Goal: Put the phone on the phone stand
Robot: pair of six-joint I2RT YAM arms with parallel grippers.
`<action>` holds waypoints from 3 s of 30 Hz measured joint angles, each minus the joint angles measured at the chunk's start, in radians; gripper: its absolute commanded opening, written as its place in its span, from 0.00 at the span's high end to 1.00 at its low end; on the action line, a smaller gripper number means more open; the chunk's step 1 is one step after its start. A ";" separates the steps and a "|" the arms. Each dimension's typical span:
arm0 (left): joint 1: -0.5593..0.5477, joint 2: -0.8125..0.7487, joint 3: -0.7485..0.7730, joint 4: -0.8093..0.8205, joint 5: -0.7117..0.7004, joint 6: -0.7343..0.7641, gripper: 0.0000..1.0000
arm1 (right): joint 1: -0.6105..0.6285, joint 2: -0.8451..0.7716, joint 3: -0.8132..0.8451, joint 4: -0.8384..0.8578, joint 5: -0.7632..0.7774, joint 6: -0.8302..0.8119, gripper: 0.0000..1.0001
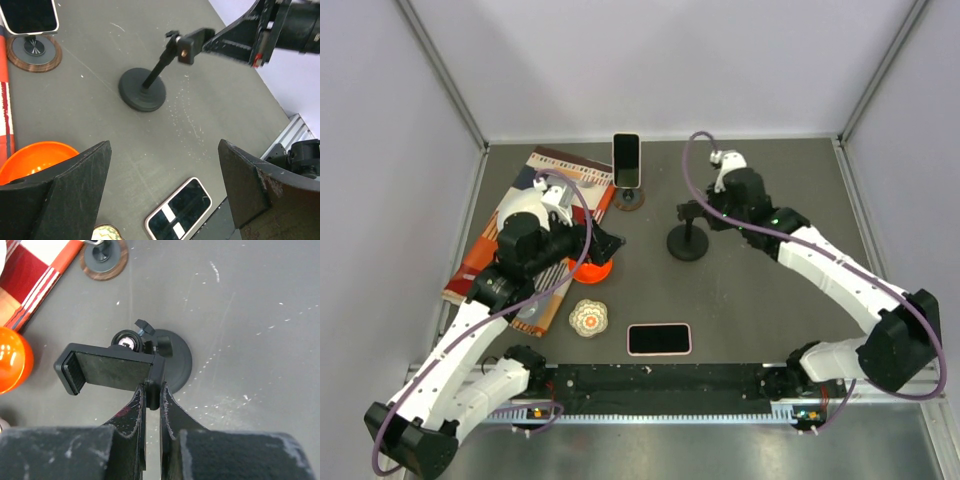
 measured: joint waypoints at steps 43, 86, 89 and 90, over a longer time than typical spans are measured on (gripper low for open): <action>0.000 -0.107 -0.025 -0.040 -0.141 0.017 0.07 | 0.425 -0.335 -0.183 -0.158 -0.159 -0.264 0.01; 0.000 -0.440 -0.109 -0.078 -0.570 -0.042 0.03 | 0.751 0.467 0.016 -0.246 -0.102 -0.516 0.04; 0.000 -0.440 -0.109 -0.078 -0.565 -0.042 0.03 | 0.753 0.480 0.028 -0.254 -0.097 -0.517 0.08; 0.000 -0.440 -0.109 -0.079 -0.563 -0.042 0.03 | 0.753 0.484 0.033 -0.257 -0.095 -0.517 0.12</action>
